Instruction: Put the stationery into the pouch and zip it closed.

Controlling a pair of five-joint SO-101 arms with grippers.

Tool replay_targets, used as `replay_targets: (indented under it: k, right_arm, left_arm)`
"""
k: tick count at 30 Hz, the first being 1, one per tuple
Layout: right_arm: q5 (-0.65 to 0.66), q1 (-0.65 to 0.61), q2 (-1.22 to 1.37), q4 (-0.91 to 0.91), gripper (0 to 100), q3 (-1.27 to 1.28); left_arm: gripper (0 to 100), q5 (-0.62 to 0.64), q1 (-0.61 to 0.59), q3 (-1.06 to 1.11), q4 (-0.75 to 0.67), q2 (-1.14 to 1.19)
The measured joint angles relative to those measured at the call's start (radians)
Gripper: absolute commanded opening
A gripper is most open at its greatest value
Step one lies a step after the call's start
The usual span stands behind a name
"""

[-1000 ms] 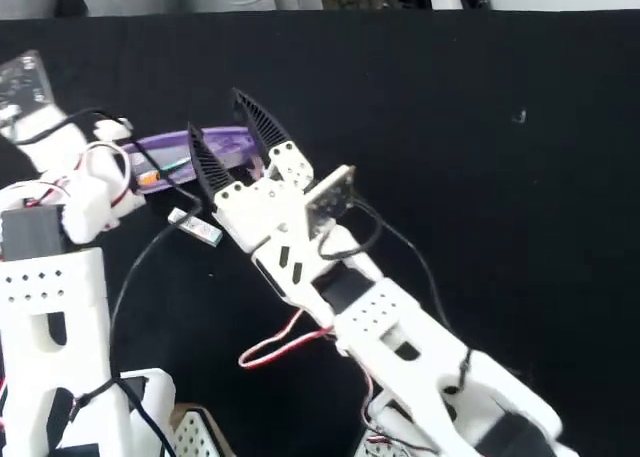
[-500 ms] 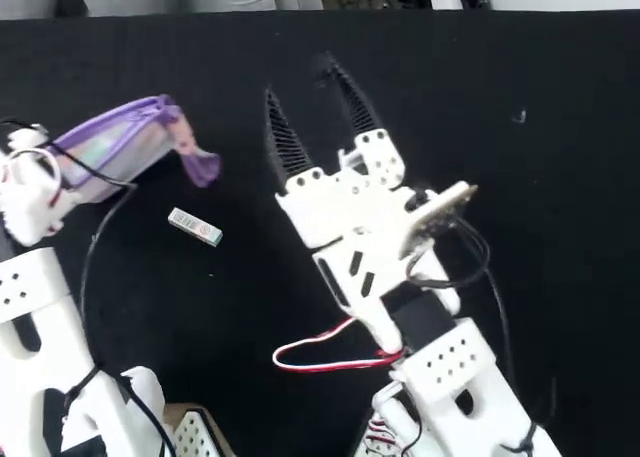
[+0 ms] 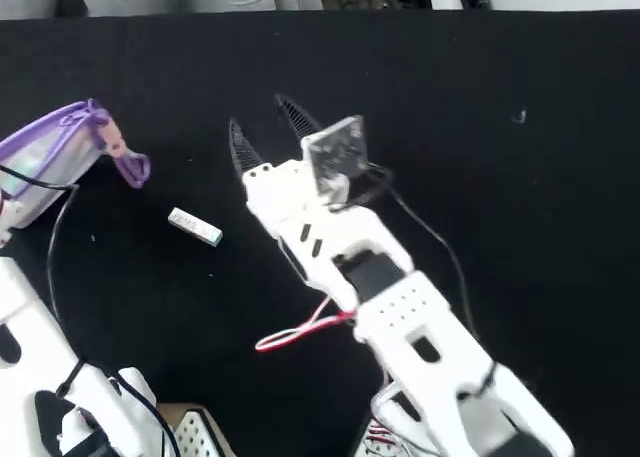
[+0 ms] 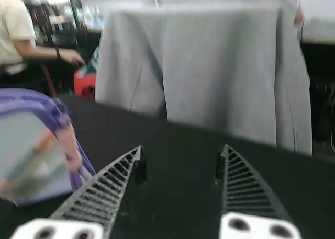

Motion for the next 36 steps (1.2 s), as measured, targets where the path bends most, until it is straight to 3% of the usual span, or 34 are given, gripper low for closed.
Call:
replay_targets:
  k: [7,15,22,36]
  right_arm:
    - [0.009,-0.064,0.275,-0.089,21.8,0.015]
    - [0.112,-0.193,0.592,-0.087,21.8,-0.114]
    - [0.152,-0.249,0.747,0.189,21.8,-0.359]
    - [0.232,-0.245,1.163,0.643,21.8,-0.904]
  left_arm:
    - [3,0.0,-0.011,0.0,-0.021,0.0]
    - [3,-0.002,-0.071,0.002,-0.034,0.0]
    - [3,-0.002,-0.072,0.002,-0.063,0.0]
    - [3,-0.002,-0.072,0.002,-0.063,0.0]
